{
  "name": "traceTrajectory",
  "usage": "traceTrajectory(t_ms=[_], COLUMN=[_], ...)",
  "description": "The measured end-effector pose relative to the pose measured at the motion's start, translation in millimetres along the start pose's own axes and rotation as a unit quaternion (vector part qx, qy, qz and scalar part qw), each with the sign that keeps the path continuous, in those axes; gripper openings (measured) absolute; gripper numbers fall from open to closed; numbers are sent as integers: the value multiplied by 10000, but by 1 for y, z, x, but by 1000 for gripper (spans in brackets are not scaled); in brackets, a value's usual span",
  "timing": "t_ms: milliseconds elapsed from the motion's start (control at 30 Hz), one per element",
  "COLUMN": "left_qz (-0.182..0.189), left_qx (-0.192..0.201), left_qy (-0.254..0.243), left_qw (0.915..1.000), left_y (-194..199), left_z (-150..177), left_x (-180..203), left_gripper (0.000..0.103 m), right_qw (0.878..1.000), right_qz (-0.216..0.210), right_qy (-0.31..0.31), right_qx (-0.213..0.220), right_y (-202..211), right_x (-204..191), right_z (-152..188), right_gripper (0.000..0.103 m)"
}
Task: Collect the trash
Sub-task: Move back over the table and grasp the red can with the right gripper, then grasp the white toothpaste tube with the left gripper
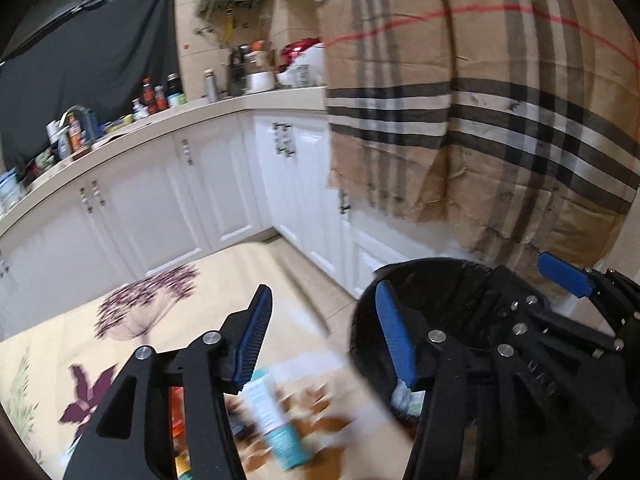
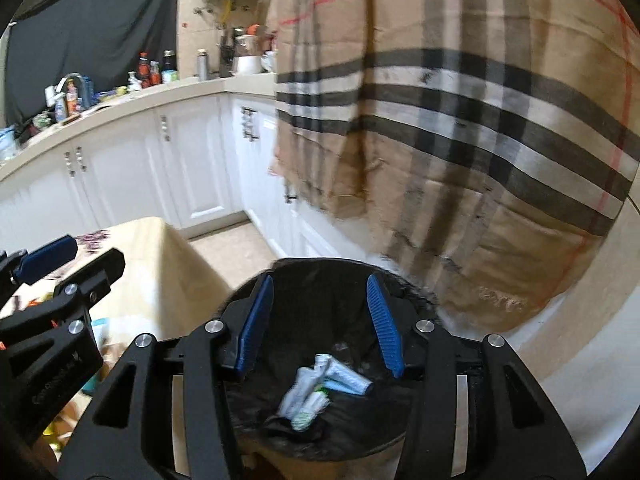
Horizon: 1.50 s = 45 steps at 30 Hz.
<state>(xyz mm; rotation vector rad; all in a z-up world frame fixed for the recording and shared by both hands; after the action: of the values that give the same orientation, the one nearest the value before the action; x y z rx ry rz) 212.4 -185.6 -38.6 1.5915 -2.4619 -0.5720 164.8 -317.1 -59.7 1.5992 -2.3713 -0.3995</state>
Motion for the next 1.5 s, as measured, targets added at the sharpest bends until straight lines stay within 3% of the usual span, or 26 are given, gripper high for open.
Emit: traceTrajectory(t_ms=[233,467,833,900,933,1200,1267,1500], left_qz=[-632,-1493,-2483,-2589,-2622,-2638,-2582,-2161], left_qx=[-26,-202,-547,-587,-595,-648,-639,-603], left_qy=[273,659,1137,1170,1175,1221,1186,1010], left_qw=[9976,9864,9604,9570,9560,9546,9566,9693], left_y=[55,113,166,169,171,173,170,154], left_z=[24,65,114,119,121,130,129,121], left_x=[-69,-152,-245,-255,-259,-271,-268,-248], left_gripper=[59,62,66,66,67,67,67,68], right_qw=[9964,9867,9736,9711,9703,9601,9574,9599], right_qz=[-833,-1539,-1863,-1887,-1891,-2005,-2051,-2090], right_qy=[124,515,1135,1240,1280,1572,1613,1503], right_qx=[-19,-130,-675,-769,-802,-1155,-1241,-1111], right_y=[37,58,28,21,19,3,1,7], right_x=[-62,-137,-204,-210,-213,-228,-230,-227], right_z=[3,20,39,42,42,55,59,57], right_gripper=[48,48,46,40,35,30,25,24])
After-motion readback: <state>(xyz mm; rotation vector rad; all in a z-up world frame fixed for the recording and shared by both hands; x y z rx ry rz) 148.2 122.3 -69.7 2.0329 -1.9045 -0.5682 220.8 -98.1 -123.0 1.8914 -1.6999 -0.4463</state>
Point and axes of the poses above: each gripper's, at about its wrist camera, not at the fingertips, and y roughly against the way its jaws point, x to its right, z to its underside, the point moved 4 cm from there along -y, roughly the way its jaws point, and after that the axes turned 11 degrees about x, right-handed, at the moved point
